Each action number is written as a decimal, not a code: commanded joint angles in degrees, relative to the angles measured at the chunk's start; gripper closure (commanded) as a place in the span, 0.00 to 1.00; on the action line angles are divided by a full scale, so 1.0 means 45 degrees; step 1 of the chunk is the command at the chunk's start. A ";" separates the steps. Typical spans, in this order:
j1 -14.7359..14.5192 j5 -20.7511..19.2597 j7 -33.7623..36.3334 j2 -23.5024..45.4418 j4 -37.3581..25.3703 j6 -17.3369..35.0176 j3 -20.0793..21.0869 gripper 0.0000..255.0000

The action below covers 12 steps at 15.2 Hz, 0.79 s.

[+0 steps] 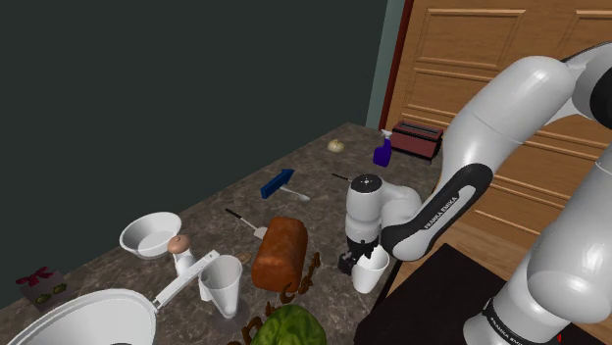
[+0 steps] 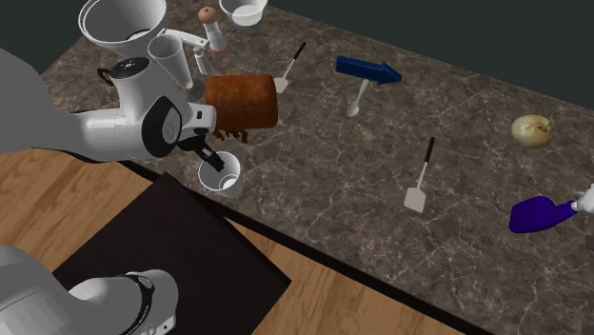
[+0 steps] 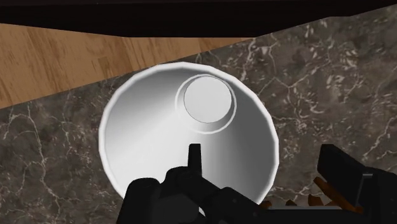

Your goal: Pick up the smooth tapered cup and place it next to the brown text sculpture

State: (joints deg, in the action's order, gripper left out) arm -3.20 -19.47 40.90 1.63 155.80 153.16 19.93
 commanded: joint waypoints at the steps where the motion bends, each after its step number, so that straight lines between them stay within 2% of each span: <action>1: 0.0000 0.0000 0.0000 0.0000 0.0000 0.0000 0.0000 0.00; 3: -0.0158 0.1362 -0.0959 -0.1093 0.0002 -0.0930 0.0243 0.00; 5: -0.0408 0.2263 -0.1590 -0.1990 -0.0102 -0.1829 0.0266 0.00; 12: -0.0437 0.2256 -0.1585 -0.1988 -0.0102 -0.1830 0.0236 0.00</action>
State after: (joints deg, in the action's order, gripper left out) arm -5.16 -9.34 33.79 -7.28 155.34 144.95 20.99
